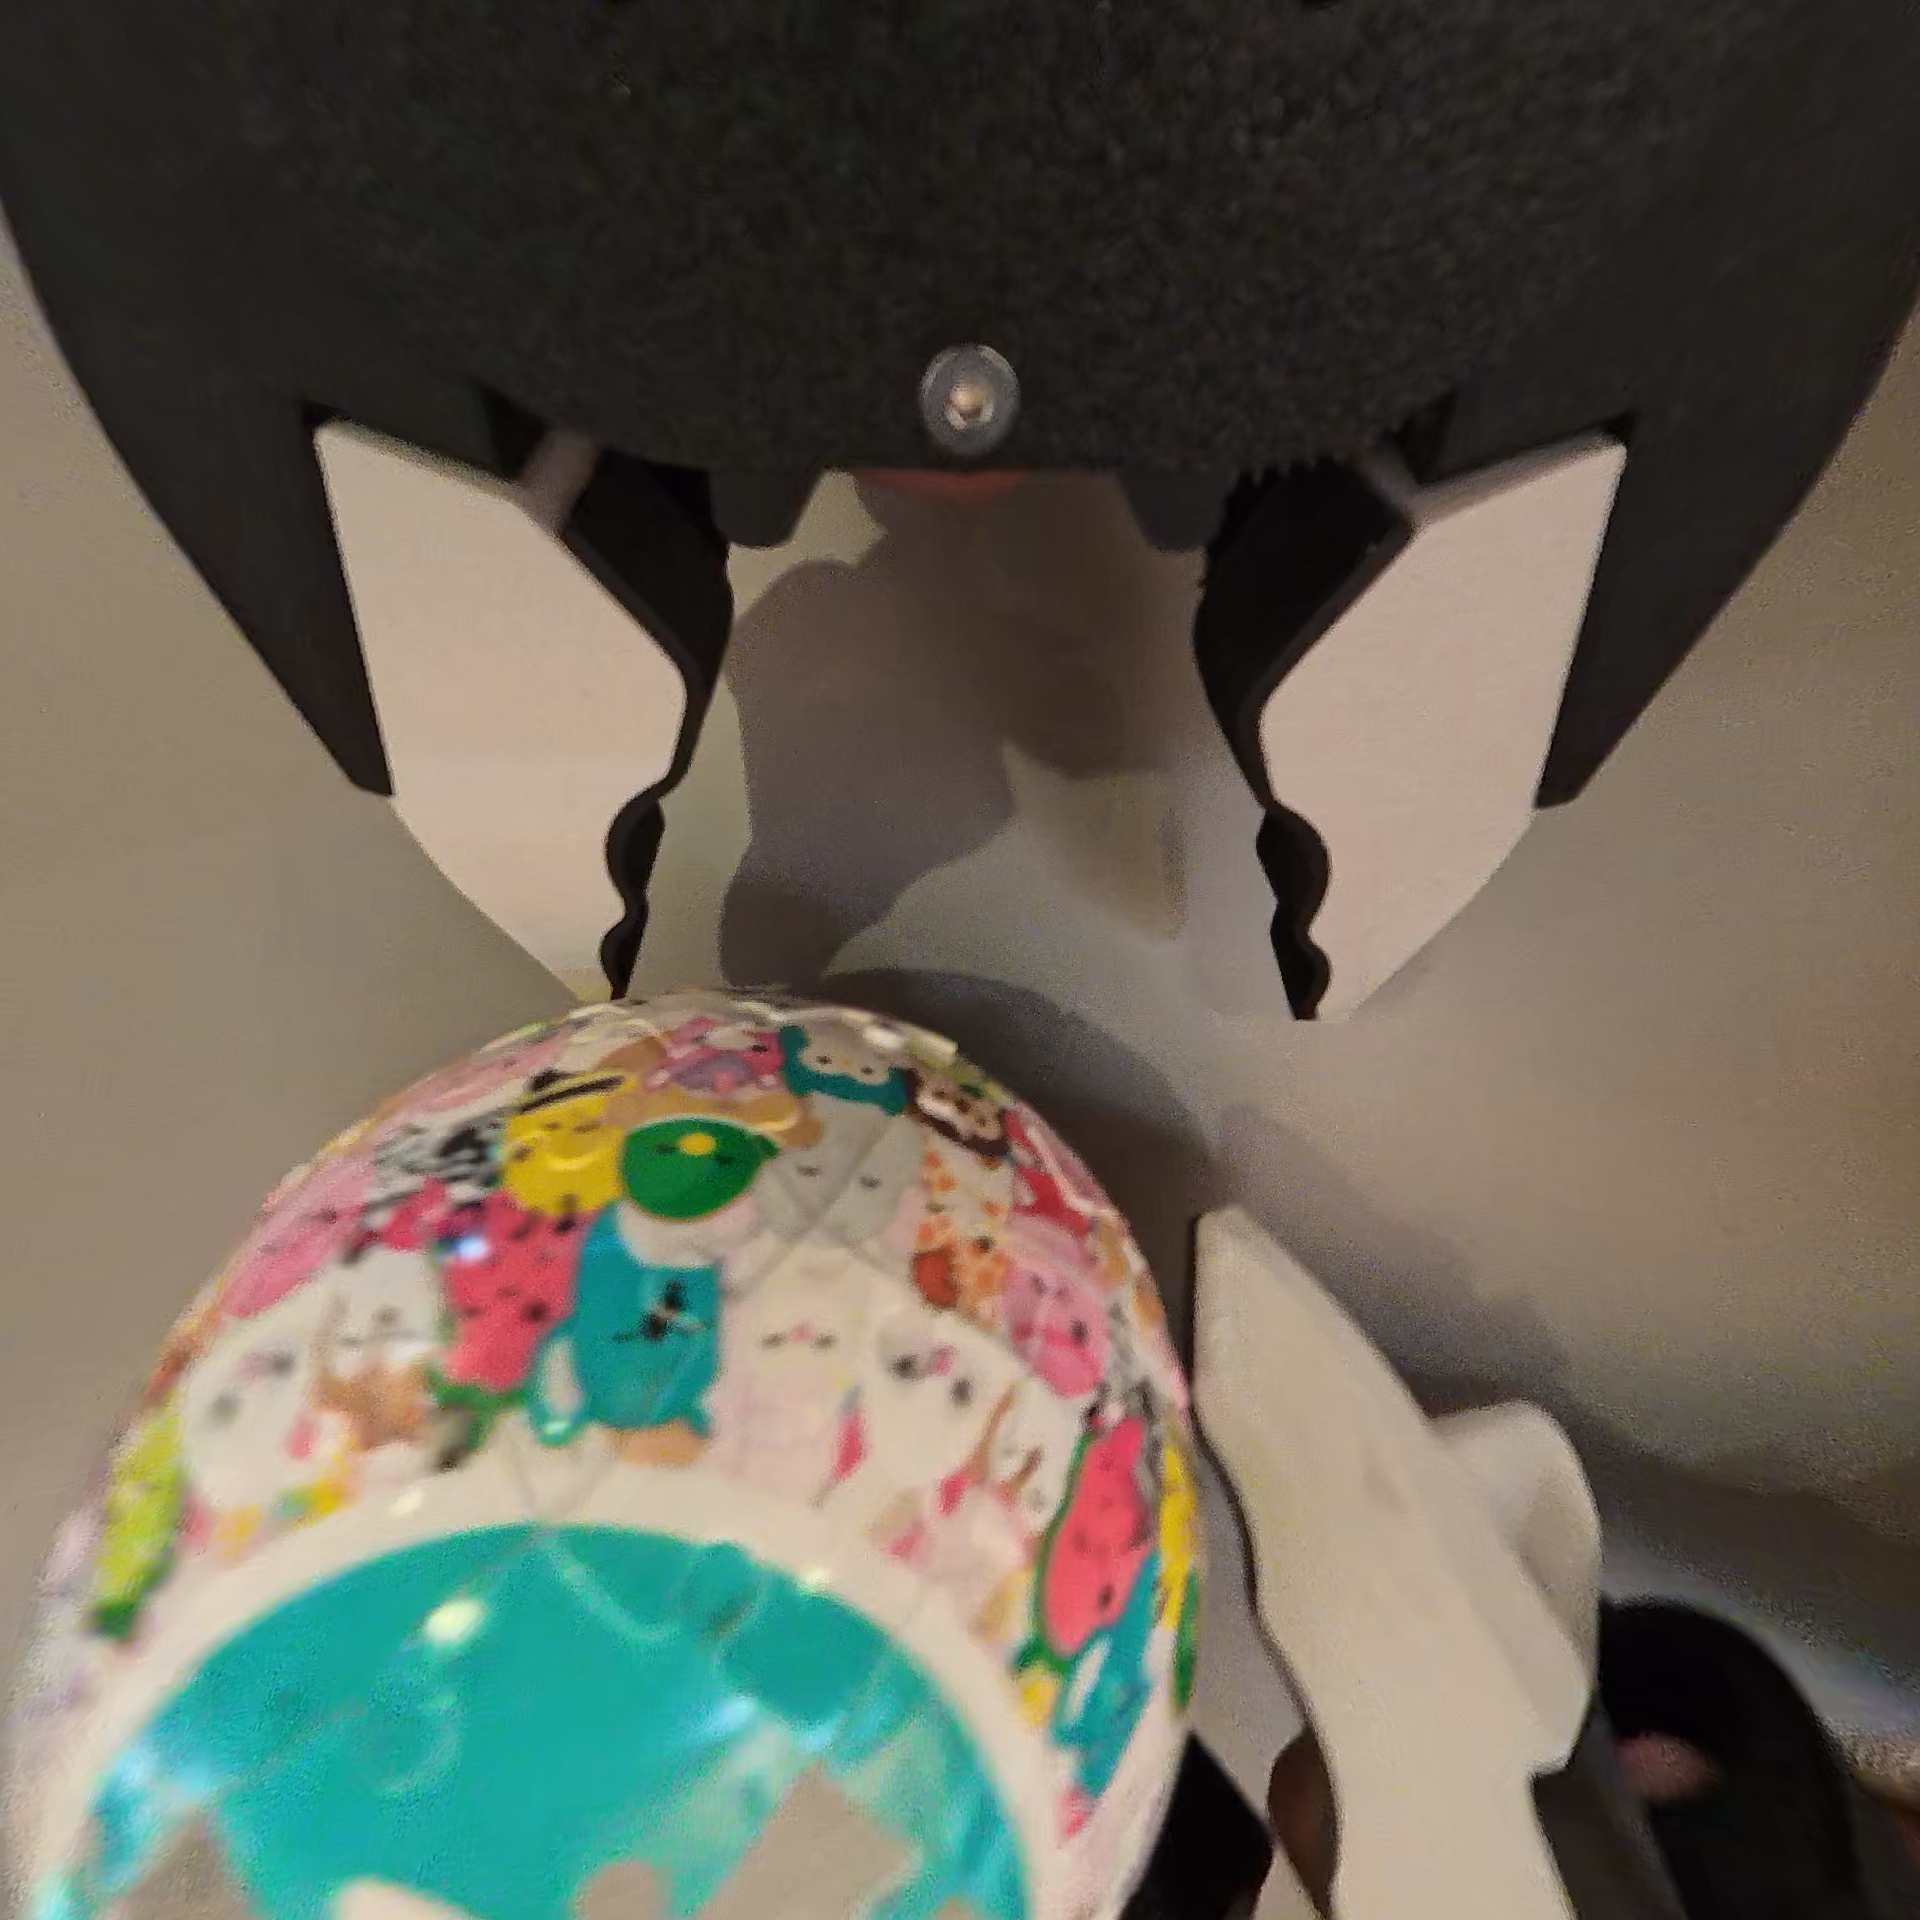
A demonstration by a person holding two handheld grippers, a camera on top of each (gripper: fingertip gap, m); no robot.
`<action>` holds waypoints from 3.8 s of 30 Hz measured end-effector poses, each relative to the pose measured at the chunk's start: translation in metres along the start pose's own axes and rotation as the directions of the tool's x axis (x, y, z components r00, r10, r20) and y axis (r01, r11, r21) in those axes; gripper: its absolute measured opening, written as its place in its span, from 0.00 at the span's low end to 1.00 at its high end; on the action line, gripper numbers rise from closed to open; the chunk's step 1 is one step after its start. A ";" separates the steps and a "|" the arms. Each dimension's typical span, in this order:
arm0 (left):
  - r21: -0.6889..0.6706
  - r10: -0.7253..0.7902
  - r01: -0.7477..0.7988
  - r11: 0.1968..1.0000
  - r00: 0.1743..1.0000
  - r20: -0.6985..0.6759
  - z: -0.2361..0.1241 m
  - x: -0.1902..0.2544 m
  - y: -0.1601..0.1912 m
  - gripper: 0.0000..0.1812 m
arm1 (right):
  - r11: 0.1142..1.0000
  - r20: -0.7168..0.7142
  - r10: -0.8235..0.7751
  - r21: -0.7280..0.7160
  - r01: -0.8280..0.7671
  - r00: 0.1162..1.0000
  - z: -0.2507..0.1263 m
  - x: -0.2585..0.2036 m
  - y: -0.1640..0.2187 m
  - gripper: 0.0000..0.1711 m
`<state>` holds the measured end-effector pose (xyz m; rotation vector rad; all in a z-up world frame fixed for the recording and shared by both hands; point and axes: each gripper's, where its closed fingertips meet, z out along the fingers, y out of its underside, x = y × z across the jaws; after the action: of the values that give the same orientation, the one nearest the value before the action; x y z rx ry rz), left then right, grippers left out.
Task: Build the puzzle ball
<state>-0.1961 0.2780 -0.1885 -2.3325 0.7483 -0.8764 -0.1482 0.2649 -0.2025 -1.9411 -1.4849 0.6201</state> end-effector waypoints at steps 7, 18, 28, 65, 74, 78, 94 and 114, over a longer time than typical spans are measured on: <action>-0.041 0.110 -0.111 0.993 0.994 -0.015 -0.017 -0.007 -0.007 0.60 | 0.998 -0.043 0.043 0.054 -0.041 0.998 -0.005 -0.008 0.004 0.65; 0.017 -0.228 0.231 0.973 0.968 -0.106 -0.003 0.020 0.005 0.61 | 0.994 0.141 0.088 0.053 -0.097 0.986 -0.007 0.040 -0.019 0.64; -0.049 -0.085 0.085 0.995 0.996 -0.004 -0.008 -0.003 -0.011 0.66 | 0.987 0.102 0.127 0.088 -0.136 0.987 0.004 0.008 -0.017 0.69; -0.253 0.354 -0.379 0.890 0.925 -0.139 -0.015 -0.025 -0.015 0.60 | 0.946 0.092 0.269 0.162 -0.281 0.959 -0.001 -0.013 -0.022 0.73; -0.330 0.427 -0.473 0.817 0.881 -0.205 -0.026 -0.029 -0.015 0.57 | 0.934 0.025 0.275 0.230 -0.274 0.961 -0.011 -0.011 -0.025 0.65; -0.361 0.328 -0.422 0.832 0.897 -0.295 -0.028 -0.018 -0.005 0.64 | 0.937 0.127 0.306 0.136 -0.322 0.943 -0.009 0.009 -0.009 0.69; -0.526 0.356 -0.462 0.714 0.887 -0.295 -0.010 -0.032 -0.010 0.67 | 0.951 0.224 0.263 0.105 -0.292 0.938 0.010 0.034 -0.023 0.63; -0.417 0.351 -0.457 0.785 0.884 -0.308 -0.016 -0.030 -0.003 0.63 | 0.972 0.007 0.179 0.156 -0.178 0.984 0.000 0.036 -0.016 0.61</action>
<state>-0.2262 0.2951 -0.1887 -2.3438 1.6633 -0.8142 -0.1497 0.3022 -0.1913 -1.9647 -1.2267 0.7829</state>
